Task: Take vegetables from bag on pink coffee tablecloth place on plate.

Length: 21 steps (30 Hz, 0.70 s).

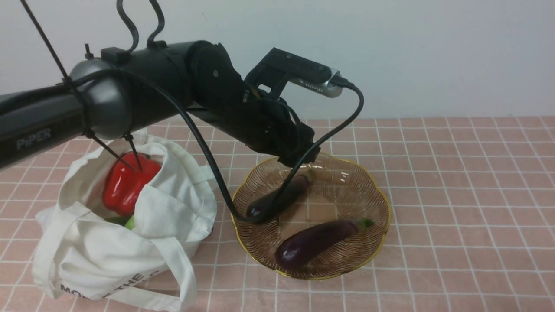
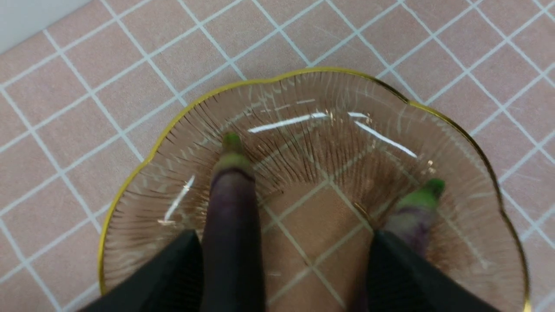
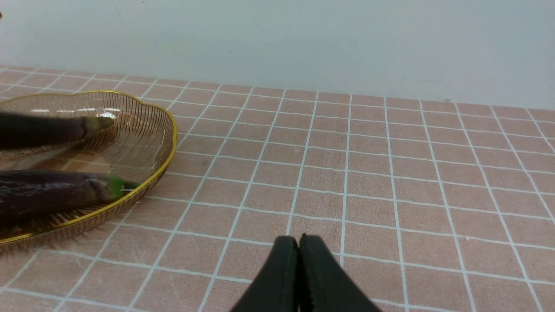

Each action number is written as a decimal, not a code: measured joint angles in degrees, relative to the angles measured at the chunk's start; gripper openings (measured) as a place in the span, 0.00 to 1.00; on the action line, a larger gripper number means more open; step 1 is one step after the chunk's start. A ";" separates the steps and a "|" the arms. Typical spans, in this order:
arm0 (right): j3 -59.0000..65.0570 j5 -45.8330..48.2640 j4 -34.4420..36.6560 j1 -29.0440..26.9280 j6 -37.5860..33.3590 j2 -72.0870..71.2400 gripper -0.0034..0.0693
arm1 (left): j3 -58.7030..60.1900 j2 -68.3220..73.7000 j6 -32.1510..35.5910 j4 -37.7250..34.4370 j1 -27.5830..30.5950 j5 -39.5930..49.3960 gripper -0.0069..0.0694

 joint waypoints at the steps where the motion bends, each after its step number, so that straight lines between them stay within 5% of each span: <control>1: 0.00 0.00 0.00 0.00 0.00 0.00 0.03 | -0.30 -1.91 -0.73 1.70 0.00 2.14 0.63; 9: 0.00 0.00 0.00 0.00 0.00 0.00 0.03 | -0.01 -21.22 -17.28 16.61 0.00 8.91 0.12; 21: 0.00 0.00 0.05 0.00 0.00 0.00 0.03 | 21.91 -54.97 -25.53 19.15 0.00 1.89 0.08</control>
